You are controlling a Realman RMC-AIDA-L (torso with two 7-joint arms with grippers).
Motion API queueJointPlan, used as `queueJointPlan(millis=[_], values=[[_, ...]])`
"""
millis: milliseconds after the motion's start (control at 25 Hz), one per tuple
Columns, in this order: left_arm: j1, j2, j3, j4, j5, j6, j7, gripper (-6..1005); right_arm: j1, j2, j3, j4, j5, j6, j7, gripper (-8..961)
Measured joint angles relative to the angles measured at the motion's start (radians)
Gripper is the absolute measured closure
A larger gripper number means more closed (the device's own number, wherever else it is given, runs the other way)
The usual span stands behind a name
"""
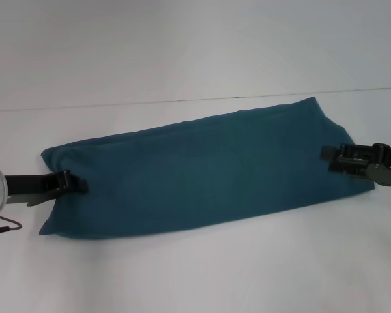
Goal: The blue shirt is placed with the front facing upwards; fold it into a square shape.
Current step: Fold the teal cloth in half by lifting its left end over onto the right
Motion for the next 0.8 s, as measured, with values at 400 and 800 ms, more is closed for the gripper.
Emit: queueJointPlan(millis=[400, 800], values=[[0.042, 0.029, -0.026, 0.07, -0.006, 0.091, 0.005, 920, 0.002, -0.001, 0.001, 0.0, 0.0, 0.003, 0.005, 334], [0.059, 0.111, -0.108, 0.08, 0.049, 0.102, 0.013, 920, -0.003, -0.002, 0.011, 0.011, -0.004, 0.006, 0.003, 333]])
